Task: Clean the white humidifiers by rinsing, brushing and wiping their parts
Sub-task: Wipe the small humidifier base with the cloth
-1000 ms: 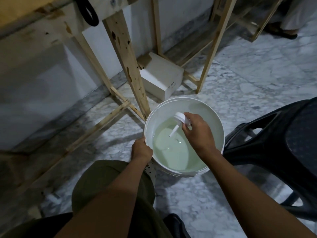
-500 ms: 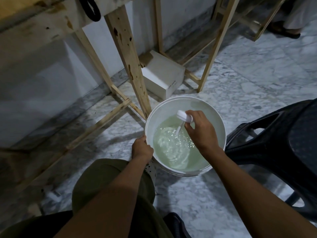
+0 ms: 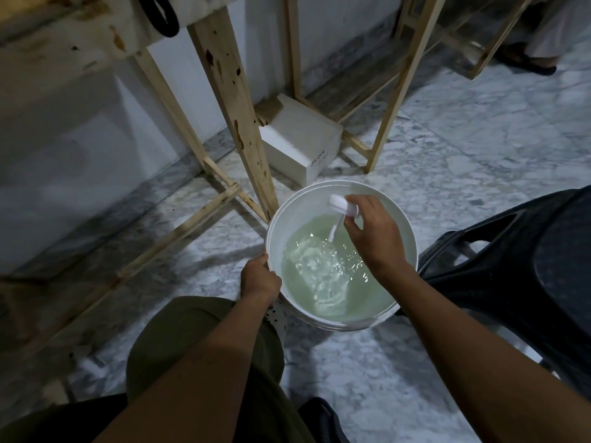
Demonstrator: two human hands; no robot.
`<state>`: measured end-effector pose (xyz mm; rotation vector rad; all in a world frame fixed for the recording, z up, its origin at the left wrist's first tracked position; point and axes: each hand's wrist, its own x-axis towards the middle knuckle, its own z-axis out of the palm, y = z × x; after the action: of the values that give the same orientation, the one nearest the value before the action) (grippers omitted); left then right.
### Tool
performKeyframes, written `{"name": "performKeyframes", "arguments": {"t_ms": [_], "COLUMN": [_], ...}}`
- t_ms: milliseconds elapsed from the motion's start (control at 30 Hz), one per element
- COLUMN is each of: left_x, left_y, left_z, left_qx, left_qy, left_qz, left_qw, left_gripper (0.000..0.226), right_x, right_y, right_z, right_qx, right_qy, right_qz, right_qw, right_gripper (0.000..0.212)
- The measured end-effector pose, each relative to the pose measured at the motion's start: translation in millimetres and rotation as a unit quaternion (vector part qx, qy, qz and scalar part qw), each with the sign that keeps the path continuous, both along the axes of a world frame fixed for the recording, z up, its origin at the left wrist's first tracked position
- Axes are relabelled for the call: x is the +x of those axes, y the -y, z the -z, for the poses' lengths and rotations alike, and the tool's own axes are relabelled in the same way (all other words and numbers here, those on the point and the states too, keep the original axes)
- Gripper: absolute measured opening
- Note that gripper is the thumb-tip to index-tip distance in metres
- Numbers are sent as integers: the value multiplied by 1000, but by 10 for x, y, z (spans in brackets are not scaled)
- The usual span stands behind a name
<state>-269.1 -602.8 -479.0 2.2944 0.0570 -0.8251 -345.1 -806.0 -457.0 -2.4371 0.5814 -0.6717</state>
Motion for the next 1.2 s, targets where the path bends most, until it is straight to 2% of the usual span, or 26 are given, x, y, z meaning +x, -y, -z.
{"name": "performKeyframes", "arguments": {"t_ms": [200,367,467,600,733,800,900,967,1067,1133,1200], "left_x": [-12,-19,-22,-26,-10,-9,-15,-41,-105,-113,-126], "left_y": [-10,-5,-4,11,25,48,97,113,57,4,-82], "left_z": [-2,-14,-9,-24,-128,-229,-448,-638,-935,-1157,-1458], "left_qx": [-2,-1,1,10,30,42,26,-35,-100,-148,-209], "left_qy": [4,5,0,-6,3,24,94,126,134,140,152], "left_qz": [3,2,1,8,47,82,126,150,158,135,114], "left_qw": [1000,1000,1000,1000,998,995,987,980,973,970,959], "left_gripper": [46,46,47,44,48,57,65,75,84,79,62], "right_x": [-59,-91,-122,-121,-50,-24,22,37,29,39,40], "right_y": [-55,25,35,-8,-73,-86,-131,-179,-284,-346,-449], "right_z": [31,27,33,15,-114,-215,-444,-644,-963,-1165,-1423], "right_qx": [12,-43,-28,88,267,373,536,561,563,560,560], "right_qy": [12,25,11,25,-6,-26,-42,-64,-83,-95,-93], "right_qz": [6,-17,-16,58,93,111,129,106,59,34,2], "right_qw": [1000,999,999,994,959,921,833,818,820,823,824], "right_gripper": [35,30,32,33,22,20,26,20,13,14,15]}}
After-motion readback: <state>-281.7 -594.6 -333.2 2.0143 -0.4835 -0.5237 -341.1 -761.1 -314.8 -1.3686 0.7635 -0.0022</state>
